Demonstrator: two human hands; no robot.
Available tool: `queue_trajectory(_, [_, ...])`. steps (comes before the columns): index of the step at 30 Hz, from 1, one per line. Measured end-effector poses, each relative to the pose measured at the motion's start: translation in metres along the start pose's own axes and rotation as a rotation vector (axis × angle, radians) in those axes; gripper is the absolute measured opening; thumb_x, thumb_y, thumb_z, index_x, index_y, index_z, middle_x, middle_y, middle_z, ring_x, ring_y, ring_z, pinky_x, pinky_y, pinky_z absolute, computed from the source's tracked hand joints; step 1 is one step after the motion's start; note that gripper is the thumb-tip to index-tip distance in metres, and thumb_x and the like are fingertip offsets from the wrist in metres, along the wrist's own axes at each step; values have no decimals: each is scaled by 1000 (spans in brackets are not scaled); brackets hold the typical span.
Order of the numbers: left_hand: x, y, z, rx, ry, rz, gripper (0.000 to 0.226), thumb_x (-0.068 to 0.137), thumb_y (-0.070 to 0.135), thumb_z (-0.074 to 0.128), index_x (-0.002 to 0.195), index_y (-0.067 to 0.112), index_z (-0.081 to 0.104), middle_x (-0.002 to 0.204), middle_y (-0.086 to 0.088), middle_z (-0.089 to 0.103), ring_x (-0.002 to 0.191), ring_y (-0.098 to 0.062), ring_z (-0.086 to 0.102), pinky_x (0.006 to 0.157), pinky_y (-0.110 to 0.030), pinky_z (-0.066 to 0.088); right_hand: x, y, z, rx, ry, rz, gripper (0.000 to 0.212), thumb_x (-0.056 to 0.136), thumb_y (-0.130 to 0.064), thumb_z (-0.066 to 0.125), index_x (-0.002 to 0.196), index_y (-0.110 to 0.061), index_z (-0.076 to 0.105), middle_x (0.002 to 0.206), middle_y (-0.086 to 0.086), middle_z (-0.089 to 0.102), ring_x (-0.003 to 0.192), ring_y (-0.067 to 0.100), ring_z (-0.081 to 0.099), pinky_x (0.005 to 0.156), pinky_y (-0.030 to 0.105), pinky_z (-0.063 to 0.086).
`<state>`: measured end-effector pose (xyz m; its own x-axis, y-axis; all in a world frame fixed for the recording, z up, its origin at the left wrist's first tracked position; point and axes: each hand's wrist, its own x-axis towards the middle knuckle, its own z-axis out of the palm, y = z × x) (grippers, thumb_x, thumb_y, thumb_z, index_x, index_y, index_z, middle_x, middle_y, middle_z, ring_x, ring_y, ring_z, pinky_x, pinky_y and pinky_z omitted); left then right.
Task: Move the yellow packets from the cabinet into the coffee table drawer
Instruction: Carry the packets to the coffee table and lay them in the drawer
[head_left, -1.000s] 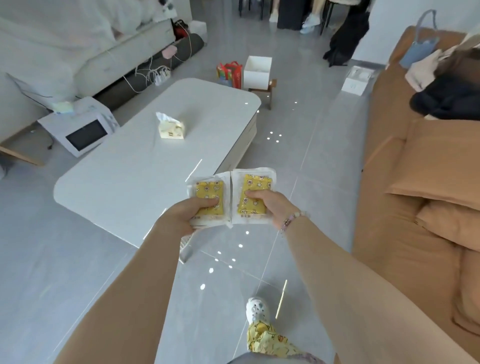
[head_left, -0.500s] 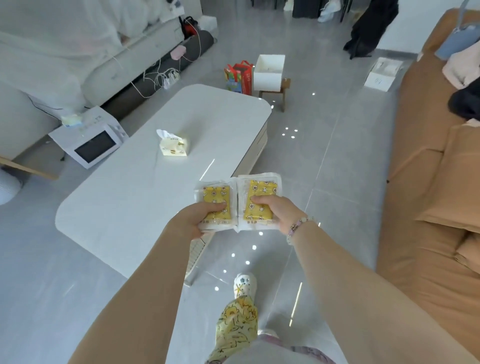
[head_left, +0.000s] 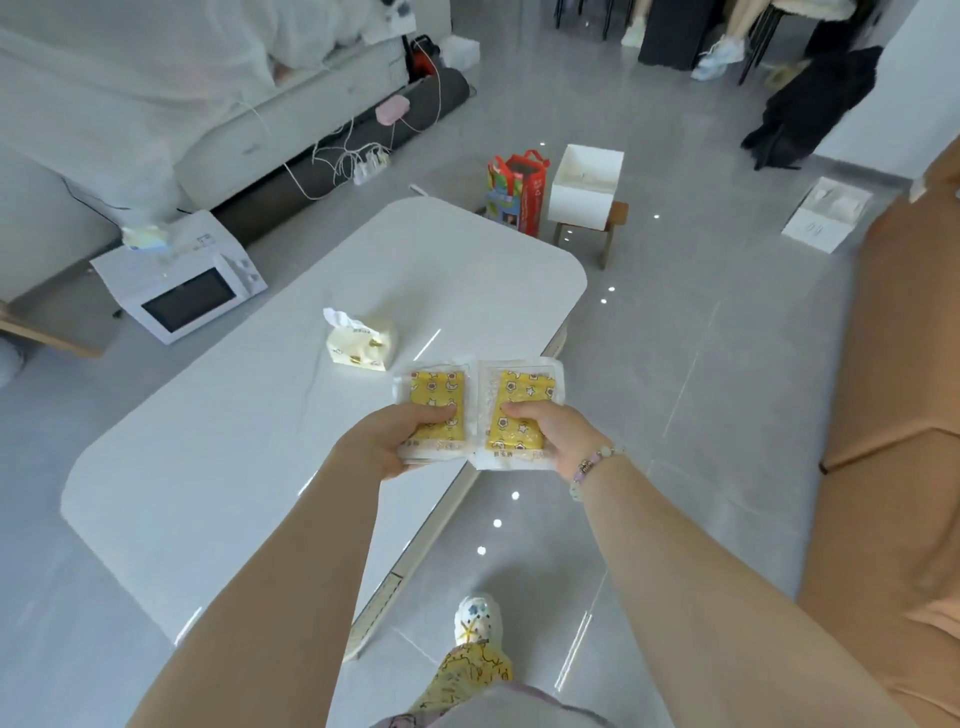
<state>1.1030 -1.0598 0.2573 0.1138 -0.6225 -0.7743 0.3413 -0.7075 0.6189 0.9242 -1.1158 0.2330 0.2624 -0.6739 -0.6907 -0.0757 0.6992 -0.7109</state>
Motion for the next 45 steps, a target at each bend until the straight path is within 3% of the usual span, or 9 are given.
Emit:
queue_trajectory(4, [37, 39, -24, -64, 35, -1, 10, 85, 8, 68, 93, 11, 64, 78, -3, 73, 68, -17, 70, 64, -28, 58, 50, -41, 24, -39, -18, 17, 11, 82, -13, 71, 90, -13, 64, 85, 1, 70, 76, 14, 67, 66, 26, 52])
queue_trajectory(10, [77, 41, -47, -118, 96, -85, 10, 86, 9, 67, 95, 12, 64, 72, -1, 73, 66, -16, 69, 79, -30, 54, 108, -39, 39, -120, -14, 115, 17, 78, -17, 75, 93, -15, 67, 104, 5, 71, 99, 20, 66, 97, 36, 48])
queue_trajectory(14, [102, 44, -59, -239, 126, -115, 8, 86, 7, 66, 92, 11, 64, 76, -4, 73, 66, -17, 70, 69, -29, 57, 142, -56, 56, -147, -76, 162, 22, 79, -13, 73, 100, -10, 67, 96, 6, 72, 86, 19, 69, 78, 30, 54])
queue_trajectory(19, [121, 34, -74, -368, 233, -139, 23, 84, 9, 69, 106, 9, 63, 96, -8, 71, 83, -22, 68, 73, -32, 57, 178, -67, 76, -237, -182, 234, 21, 79, -11, 74, 98, -8, 65, 95, 9, 72, 84, 20, 70, 71, 30, 56])
queue_trajectory(25, [134, 9, -93, -500, 408, -180, 17, 83, 9, 69, 99, 6, 64, 91, -9, 71, 77, -22, 68, 70, -31, 57, 215, -63, 108, -412, -329, 326, 25, 78, -14, 76, 100, -6, 67, 94, 9, 73, 85, 20, 70, 68, 31, 57])
queue_trajectory(30, [181, -15, -116, -481, 465, -246, 52, 60, 16, 85, 107, 5, 67, 97, -12, 73, 90, -30, 70, 90, -45, 53, 263, -25, 122, -518, -331, 358, 12, 76, -13, 78, 83, -10, 68, 81, 4, 73, 72, 15, 70, 59, 25, 54])
queue_trajectory(39, [299, -96, -142, -605, 745, -274, 27, 73, 12, 81, 74, 16, 54, 73, 2, 61, 61, -10, 58, 51, -18, 48, 391, 88, 149, -811, -305, 237, 48, 56, -32, 88, 93, -9, 68, 92, 7, 73, 87, 24, 70, 84, 40, 56])
queue_trajectory(41, [320, -109, -146, -617, 783, -268, 28, 71, 14, 82, 76, 16, 55, 73, 4, 60, 62, -9, 58, 52, -18, 48, 415, 102, 155, -917, -312, 145, 58, 55, -41, 87, 100, -9, 66, 97, 4, 70, 90, 21, 68, 82, 34, 54])
queue_trajectory(45, [341, -129, -140, -559, 827, -272, 23, 70, 17, 83, 75, 18, 60, 73, 6, 61, 61, -5, 57, 45, -13, 46, 429, 111, 155, -1077, -350, 57, 36, 71, -34, 81, 86, -12, 58, 87, -1, 61, 74, 11, 59, 58, 22, 42])
